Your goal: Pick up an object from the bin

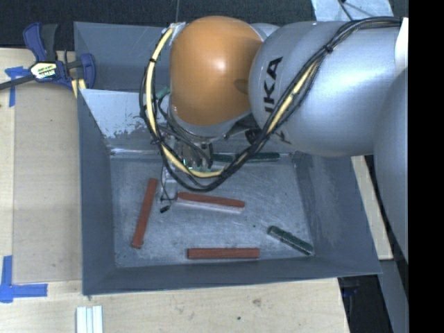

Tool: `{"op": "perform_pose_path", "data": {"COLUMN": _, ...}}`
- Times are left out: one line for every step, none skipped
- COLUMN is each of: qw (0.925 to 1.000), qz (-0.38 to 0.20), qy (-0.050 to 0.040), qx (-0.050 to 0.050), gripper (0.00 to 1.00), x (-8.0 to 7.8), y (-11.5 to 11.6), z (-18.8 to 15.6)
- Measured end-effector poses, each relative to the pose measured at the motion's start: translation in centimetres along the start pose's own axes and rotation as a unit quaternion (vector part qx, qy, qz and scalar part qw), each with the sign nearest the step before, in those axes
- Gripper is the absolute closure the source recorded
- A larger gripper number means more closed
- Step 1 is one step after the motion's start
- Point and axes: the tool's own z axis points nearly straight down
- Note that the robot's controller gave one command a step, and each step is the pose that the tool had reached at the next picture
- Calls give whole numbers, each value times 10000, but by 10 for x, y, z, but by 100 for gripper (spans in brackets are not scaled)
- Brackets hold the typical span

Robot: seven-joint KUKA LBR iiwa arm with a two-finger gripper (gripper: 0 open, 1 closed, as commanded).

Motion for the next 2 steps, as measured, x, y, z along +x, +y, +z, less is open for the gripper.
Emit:
{"op": "perform_pose_path", "data": {"qw": 9992, "qz": 399, "qy": -6, "qx": 6, "gripper": 0, "x": 12, "y": -38, "z": 165}}
{"op": "perform_pose_path", "data": {"qw": 9975, "qz": 698, "qy": -71, "qx": 10, "gripper": 0, "x": -29, "y": -113, "z": 133}}
